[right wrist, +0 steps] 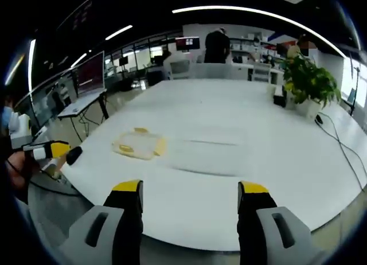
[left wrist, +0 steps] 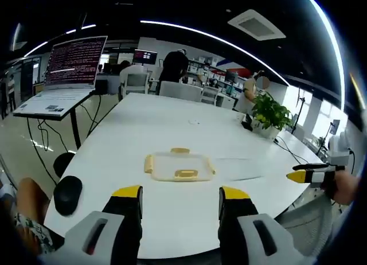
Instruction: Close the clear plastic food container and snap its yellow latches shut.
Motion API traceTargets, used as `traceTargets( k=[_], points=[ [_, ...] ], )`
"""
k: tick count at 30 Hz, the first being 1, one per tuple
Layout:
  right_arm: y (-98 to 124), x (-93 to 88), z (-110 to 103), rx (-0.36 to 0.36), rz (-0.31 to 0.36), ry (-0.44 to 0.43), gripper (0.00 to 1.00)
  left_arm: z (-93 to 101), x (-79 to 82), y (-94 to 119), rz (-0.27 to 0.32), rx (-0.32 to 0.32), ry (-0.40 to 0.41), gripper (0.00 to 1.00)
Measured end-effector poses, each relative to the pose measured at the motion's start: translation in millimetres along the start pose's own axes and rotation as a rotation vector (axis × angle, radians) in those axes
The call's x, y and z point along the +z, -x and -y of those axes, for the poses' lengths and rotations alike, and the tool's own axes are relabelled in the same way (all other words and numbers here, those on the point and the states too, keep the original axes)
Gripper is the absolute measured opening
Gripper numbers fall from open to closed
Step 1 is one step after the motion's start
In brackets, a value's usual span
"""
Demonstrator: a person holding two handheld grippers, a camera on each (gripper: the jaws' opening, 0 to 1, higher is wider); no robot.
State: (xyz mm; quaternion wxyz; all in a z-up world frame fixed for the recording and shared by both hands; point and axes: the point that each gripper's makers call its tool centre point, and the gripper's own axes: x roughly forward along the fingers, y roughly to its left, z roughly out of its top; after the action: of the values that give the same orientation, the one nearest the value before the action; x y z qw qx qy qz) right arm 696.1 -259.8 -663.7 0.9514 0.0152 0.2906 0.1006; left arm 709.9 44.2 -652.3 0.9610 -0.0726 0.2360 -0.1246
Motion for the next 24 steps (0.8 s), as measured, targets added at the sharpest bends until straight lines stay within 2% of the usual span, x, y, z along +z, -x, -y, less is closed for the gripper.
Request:
traceTargets(
  k=[18,21,24],
  points=[
    [-0.5,0.4,-0.7,0.0,0.0,0.008,0.63,0.0,0.1,-0.2,-0.001,-0.003,0.008,0.48],
    [-0.3,0.2,1.1,0.002,-0.003,-0.024,0.63,-2.3,-1.7,-0.3,-0.016,-0.004,0.054,0.48],
    [0.6,0.1,3.9,0.003,-0.002,-0.08,0.64,-1.4,-2.7,-0.5,-0.023,-0.006,0.046,0.48]
  ],
)
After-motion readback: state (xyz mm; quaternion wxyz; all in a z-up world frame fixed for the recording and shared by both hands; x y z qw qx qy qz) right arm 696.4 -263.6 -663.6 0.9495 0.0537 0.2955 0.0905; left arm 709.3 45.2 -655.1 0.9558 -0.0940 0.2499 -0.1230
